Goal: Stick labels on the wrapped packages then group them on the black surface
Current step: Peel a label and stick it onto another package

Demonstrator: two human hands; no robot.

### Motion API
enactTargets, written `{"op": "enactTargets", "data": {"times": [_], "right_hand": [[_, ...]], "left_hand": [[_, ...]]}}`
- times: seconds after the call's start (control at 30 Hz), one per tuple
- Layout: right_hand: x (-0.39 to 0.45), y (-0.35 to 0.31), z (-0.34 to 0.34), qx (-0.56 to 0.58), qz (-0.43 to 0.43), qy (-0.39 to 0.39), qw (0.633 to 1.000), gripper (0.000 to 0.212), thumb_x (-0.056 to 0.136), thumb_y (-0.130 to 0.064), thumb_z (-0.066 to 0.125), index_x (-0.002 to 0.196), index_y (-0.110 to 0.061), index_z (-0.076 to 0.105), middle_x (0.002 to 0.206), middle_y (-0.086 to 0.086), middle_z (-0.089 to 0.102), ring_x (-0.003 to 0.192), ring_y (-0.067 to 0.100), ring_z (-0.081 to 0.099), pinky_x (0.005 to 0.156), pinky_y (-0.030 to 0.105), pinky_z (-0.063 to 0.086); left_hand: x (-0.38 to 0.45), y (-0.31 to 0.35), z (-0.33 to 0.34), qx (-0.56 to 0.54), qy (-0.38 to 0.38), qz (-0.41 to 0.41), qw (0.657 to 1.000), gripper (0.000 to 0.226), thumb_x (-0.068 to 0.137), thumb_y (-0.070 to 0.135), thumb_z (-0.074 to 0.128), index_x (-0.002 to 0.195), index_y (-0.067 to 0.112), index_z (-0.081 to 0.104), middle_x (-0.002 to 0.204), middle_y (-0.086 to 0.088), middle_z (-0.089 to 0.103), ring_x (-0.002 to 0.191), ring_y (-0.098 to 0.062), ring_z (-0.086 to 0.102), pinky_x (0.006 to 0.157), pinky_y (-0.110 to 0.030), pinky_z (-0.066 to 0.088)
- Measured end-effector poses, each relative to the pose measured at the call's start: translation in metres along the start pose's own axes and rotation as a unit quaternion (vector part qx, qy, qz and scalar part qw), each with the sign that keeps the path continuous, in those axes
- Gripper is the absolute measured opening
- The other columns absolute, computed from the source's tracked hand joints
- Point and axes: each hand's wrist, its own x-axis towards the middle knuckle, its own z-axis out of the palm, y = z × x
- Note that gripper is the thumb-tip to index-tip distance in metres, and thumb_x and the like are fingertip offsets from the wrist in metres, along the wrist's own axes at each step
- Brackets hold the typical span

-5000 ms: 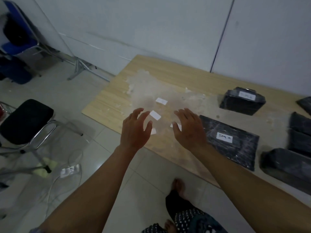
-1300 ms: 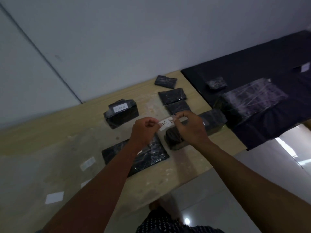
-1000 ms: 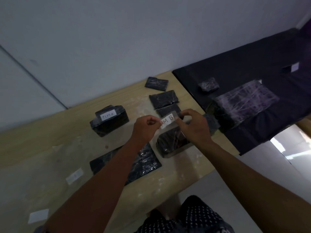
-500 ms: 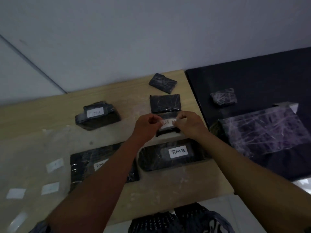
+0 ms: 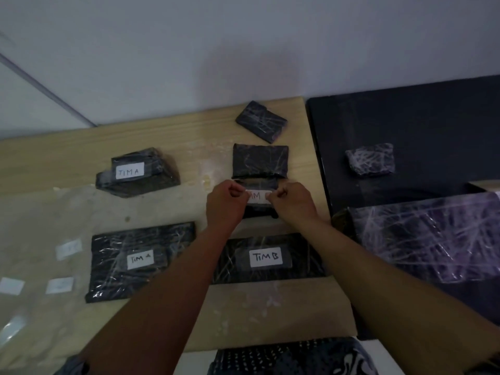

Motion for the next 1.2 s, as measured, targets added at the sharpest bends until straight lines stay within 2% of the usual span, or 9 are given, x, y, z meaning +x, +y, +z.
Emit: {"op": "enactTargets", "data": {"times": [0.13,0.27,0.5,0.67,0.77,0.87,0.97,1.07,1.2], "right_hand": [[0.006,0.003,0.001,-0.009,-0.003,0.014,1.0,0.035,0.087,-0.038,0.072,0.056,-0.028,0.062,0.068,-0.01,0.061,0.064,0.002,0.055,0.063,0.025,0.045],[0.009,0.003,0.003,-0.024,0.0,0.018,1.0,0.032,0.087,-0.04,0.072,0.06,-0.025,0.065,0.075,-0.005,0.067,0.07,0.011,0.061,0.069,0.029,0.052],[0.009,0.003,0.007,-0.047,0.012,0.031,0.998,0.025,0.087,-0.045,0.07,0.07,-0.026,0.069,0.088,-0.006,0.068,0.079,0.014,0.061,0.068,0.029,0.049],[0.007,0.002,0.009,-0.046,0.027,0.043,0.998,0.023,0.088,-0.045,0.069,0.072,-0.028,0.07,0.09,-0.006,0.07,0.081,0.015,0.063,0.068,0.028,0.047],[0.005,0.002,0.01,-0.028,0.037,0.054,0.997,0.018,0.086,-0.044,0.071,0.086,-0.028,0.064,0.094,-0.007,0.066,0.086,0.015,0.061,0.071,0.029,0.047],[0.005,0.003,0.01,0.012,0.056,0.055,0.997,0.038,0.083,-0.044,0.073,0.11,-0.028,0.052,0.105,-0.005,0.065,0.094,0.019,0.061,0.08,0.034,0.053],[0.005,0.002,0.01,0.047,0.08,0.06,0.994,0.047,0.083,-0.046,0.07,0.122,-0.028,0.054,0.116,0.0,0.068,0.104,0.024,0.065,0.089,0.038,0.055],[0.006,0.0,0.014,0.067,0.104,0.065,0.99,0.053,0.082,-0.054,0.07,0.126,-0.026,0.056,0.121,-0.001,0.067,0.107,0.022,0.064,0.091,0.036,0.053],[0.007,-0.003,0.025,0.101,0.111,0.072,0.986,0.053,0.076,-0.06,0.073,0.117,-0.029,0.063,0.114,-0.004,0.07,0.101,0.019,0.066,0.09,0.038,0.055]], "left_hand": [[0.001,-0.001,0.006,0.021,0.01,-0.018,1.0,0.016,0.08,0.03,0.076,0.077,0.029,0.06,0.079,0.006,0.068,0.08,-0.015,0.066,0.074,-0.032,0.055],[0.001,-0.002,0.009,0.042,0.023,-0.022,0.999,0.013,0.081,0.032,0.073,0.078,0.031,0.061,0.083,0.007,0.07,0.082,-0.015,0.066,0.076,-0.034,0.055],[-0.001,-0.005,0.014,0.036,0.034,0.011,0.999,0.011,0.082,0.025,0.072,0.082,0.023,0.061,0.078,0.008,0.063,0.077,-0.015,0.064,0.072,-0.031,0.053],[0.0,-0.007,0.017,0.032,0.041,0.02,0.998,0.012,0.08,0.022,0.073,0.084,0.022,0.061,0.08,0.004,0.067,0.076,-0.016,0.063,0.072,-0.036,0.054],[0.0,-0.011,0.017,0.015,0.047,0.014,0.999,0.017,0.079,0.023,0.075,0.087,0.023,0.06,0.083,0.003,0.064,0.079,-0.017,0.061,0.072,-0.035,0.052],[0.002,-0.015,0.016,0.001,0.039,-0.008,0.999,0.032,0.079,0.027,0.076,0.103,0.016,0.058,0.092,-0.003,0.061,0.082,-0.017,0.057,0.069,-0.025,0.04],[0.003,-0.012,0.015,-0.009,0.022,-0.041,0.999,0.044,0.083,0.032,0.072,0.119,0.014,0.054,0.102,-0.006,0.063,0.089,-0.02,0.06,0.072,-0.024,0.037],[0.005,-0.006,0.017,-0.038,0.01,-0.088,0.995,0.045,0.085,0.043,0.069,0.119,0.017,0.055,0.109,-0.005,0.066,0.096,-0.02,0.062,0.076,-0.024,0.039],[0.007,-0.001,0.021,-0.055,0.009,-0.111,0.992,0.05,0.08,0.049,0.074,0.115,0.015,0.061,0.113,-0.004,0.067,0.1,-0.019,0.062,0.078,-0.023,0.041]]}}
